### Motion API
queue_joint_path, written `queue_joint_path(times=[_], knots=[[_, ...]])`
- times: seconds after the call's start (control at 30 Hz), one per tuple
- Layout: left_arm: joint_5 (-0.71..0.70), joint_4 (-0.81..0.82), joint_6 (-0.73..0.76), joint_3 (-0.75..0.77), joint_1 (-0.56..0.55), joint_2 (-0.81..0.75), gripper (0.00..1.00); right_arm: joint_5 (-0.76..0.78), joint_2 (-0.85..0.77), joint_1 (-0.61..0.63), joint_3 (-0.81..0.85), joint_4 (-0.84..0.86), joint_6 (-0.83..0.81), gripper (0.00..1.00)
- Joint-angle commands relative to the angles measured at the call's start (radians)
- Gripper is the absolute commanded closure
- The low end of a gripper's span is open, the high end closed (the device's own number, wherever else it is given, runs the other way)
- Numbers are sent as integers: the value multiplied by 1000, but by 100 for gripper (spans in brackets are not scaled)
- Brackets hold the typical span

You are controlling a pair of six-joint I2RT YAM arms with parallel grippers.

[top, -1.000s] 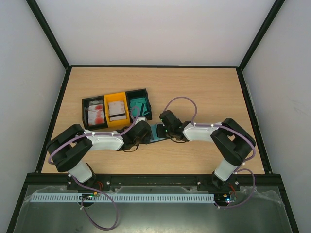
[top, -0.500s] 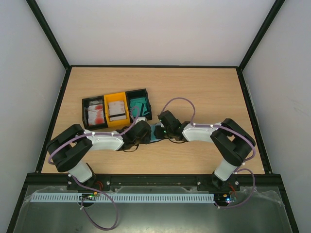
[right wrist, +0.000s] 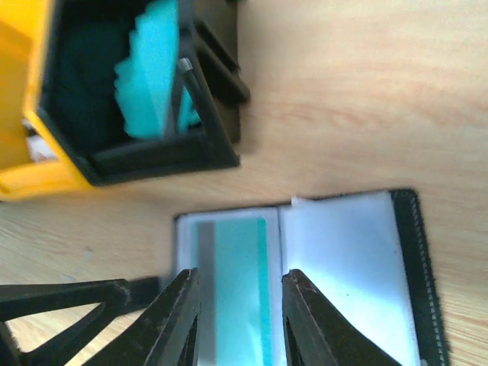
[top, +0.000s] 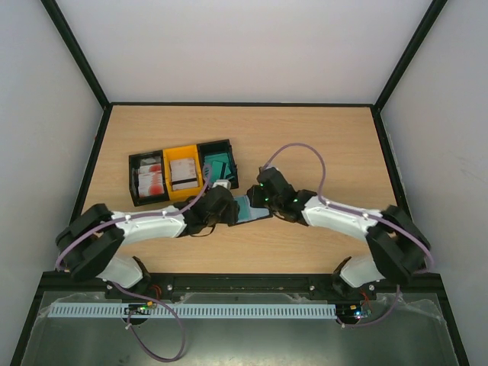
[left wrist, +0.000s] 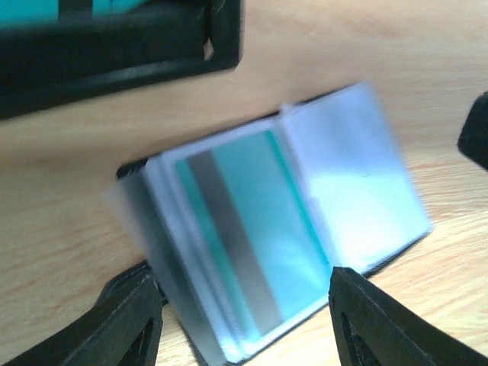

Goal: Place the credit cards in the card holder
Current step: Insert the credit card into the card holder, then pick up the credit card from the storage box.

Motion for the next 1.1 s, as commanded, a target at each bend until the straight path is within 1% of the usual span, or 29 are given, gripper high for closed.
queue_joint_path(times=[0.0, 0.07, 0.1, 0.17, 0.2, 0.27, 0.33, 0.4, 0.5, 0.57, 0.6, 0.67, 0.73, 0.83, 0.93, 1.07], knots=[[-28, -90, 92, 90, 1, -116, 35, 154, -152, 0, -6, -82, 16, 69], [-40, -120, 150, 135, 3, -163, 29, 193, -230, -2, -17, -102, 23, 66], [-46, -137, 186, 156, 4, -182, 22, 200, -263, -3, -24, -111, 24, 65], [-60, -165, 264, 195, 8, -220, 5, 206, -322, -2, -37, -130, 29, 63], [-67, -175, 302, 213, 11, -235, 1, 208, -349, -5, -44, -138, 33, 62], [-72, -180, 343, 242, 24, -261, 0, 206, -396, -5, -64, -148, 45, 61], [24, -131, 370, 250, 47, -266, 0, 202, -441, -5, -88, -141, 57, 60], [61, -100, 383, 271, 59, -254, 0, 199, -467, -5, -104, -134, 64, 59], [74, -82, 419, 312, 93, -221, 0, 202, -480, -5, -115, -137, 67, 58], [153, -91, 443, 346, 148, -189, 0, 199, -481, -6, -124, -133, 64, 58], [206, -114, 434, 377, 188, -165, 2, 197, -478, -7, -130, -129, 59, 58], [319, -187, 393, 447, 271, -106, 11, 191, -470, -10, -138, -123, 44, 57], [368, -250, 334, 500, 339, -46, 22, 185, -458, -17, -146, -115, 31, 57], [353, -280, 280, 524, 378, 11, 29, 165, -432, -35, -157, -89, 15, 57], [276, -352, 241, 589, 395, 90, 34, 126, -389, -59, -158, -60, 7, 57], [157, -446, 233, 689, 400, 207, 36, 83, -310, -86, -155, -31, -2, 57]])
